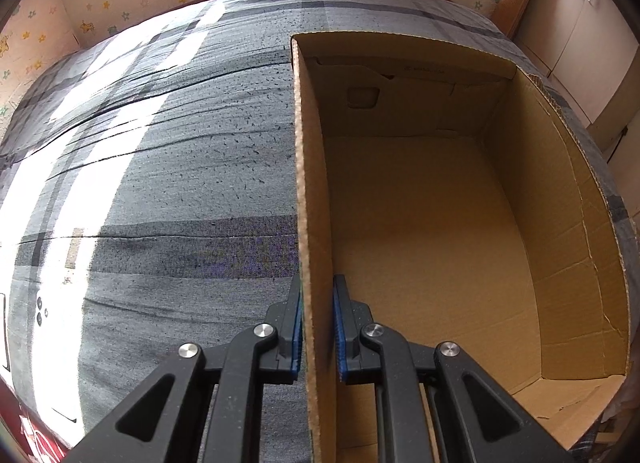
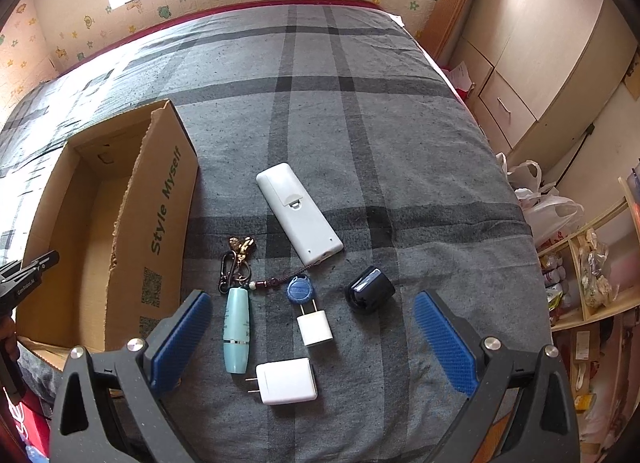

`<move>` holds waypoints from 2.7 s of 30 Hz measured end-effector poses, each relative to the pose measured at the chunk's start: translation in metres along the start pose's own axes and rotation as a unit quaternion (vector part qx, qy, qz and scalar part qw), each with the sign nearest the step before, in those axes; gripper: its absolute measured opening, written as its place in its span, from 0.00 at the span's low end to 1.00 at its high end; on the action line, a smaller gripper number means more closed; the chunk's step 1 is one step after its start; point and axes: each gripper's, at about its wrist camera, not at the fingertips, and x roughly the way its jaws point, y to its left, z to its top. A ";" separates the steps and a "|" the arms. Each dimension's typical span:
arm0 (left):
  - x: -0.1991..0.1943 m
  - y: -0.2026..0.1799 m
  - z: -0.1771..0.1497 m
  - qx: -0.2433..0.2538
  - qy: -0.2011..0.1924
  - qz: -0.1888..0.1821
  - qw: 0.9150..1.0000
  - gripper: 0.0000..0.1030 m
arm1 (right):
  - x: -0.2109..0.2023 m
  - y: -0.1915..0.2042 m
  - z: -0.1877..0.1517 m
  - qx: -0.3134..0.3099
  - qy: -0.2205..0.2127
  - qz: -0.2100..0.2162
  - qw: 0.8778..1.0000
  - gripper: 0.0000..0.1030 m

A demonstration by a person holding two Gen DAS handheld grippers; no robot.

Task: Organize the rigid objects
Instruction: 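Grasp the small white plug adapter with the right gripper, then carry the white adapter into the box with the right gripper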

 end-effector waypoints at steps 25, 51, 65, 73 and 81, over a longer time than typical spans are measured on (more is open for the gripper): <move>0.005 -0.004 0.002 0.012 0.006 0.015 1.000 0.13 | 0.118 -0.015 -0.039 0.030 0.090 -0.006 0.995 0.92; 0.011 0.000 -0.001 0.006 0.013 0.009 1.000 0.13 | 0.078 0.001 -0.042 0.021 0.092 0.033 0.995 0.33; 0.010 0.005 -0.002 0.005 0.012 0.004 1.000 0.12 | 0.032 0.024 -0.004 -0.001 0.047 0.039 0.998 0.33; 0.009 0.000 -0.001 0.010 0.013 0.010 1.000 0.12 | 0.001 0.062 0.028 -0.032 0.012 0.062 0.997 0.33; 0.008 0.000 -0.001 0.007 0.013 0.007 1.000 0.12 | -0.008 0.111 0.049 -0.068 -0.003 0.087 0.994 0.33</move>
